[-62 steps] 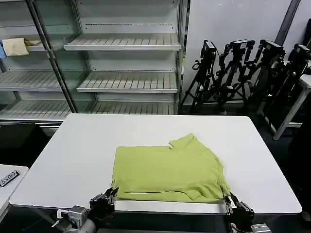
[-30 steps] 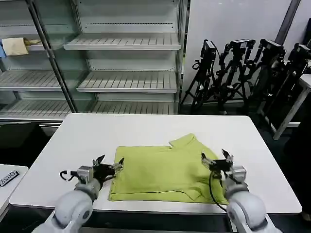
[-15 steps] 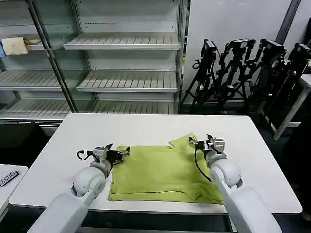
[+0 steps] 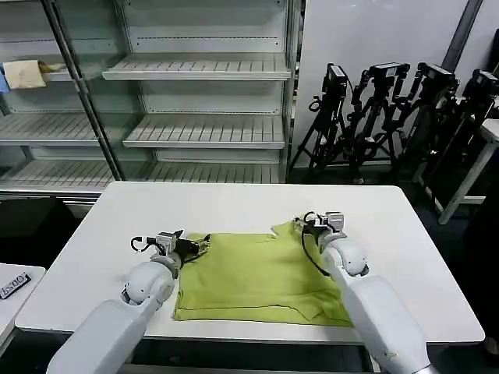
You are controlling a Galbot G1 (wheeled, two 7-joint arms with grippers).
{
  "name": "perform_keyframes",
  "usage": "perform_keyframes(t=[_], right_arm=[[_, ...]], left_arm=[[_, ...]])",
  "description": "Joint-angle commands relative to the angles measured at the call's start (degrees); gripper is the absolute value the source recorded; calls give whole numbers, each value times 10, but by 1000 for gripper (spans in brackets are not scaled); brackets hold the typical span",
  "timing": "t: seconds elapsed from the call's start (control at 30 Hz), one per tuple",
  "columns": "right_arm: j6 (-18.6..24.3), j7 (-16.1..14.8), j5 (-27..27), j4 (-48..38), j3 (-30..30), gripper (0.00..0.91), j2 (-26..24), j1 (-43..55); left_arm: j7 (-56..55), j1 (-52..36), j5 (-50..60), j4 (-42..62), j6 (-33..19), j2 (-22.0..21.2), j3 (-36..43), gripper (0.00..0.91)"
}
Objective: Fold and organize the clothes.
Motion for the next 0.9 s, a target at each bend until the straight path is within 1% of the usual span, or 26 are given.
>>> perform_keyframes(t=[0.03,0.4,0.57,0.67,0.77,0.9], right_arm=[[-3,-4,19,-38,-9,0,8,14],[0,-20,17,-8,-3,0,3,-8],[26,-20,9,10,-1,0,2,-19],[48,-20,0,30,1,0,-3,-28],[72,-20,-4,60,6,0,-8,-38],[93,-23,-10,103,17,0,-18,-54]], left_arm=[[25,10,-3,-1,2,11,9,50],[36,27,-21,-14,1,17,-12,50],[37,29,-35,-29,-1,20,-23,50],[37,38,-41,-48,-8,26,-32,50],[38,48,-49,-73,-12,31,-42,60],[40,56,-53,-99,-16,37,-53,60]])
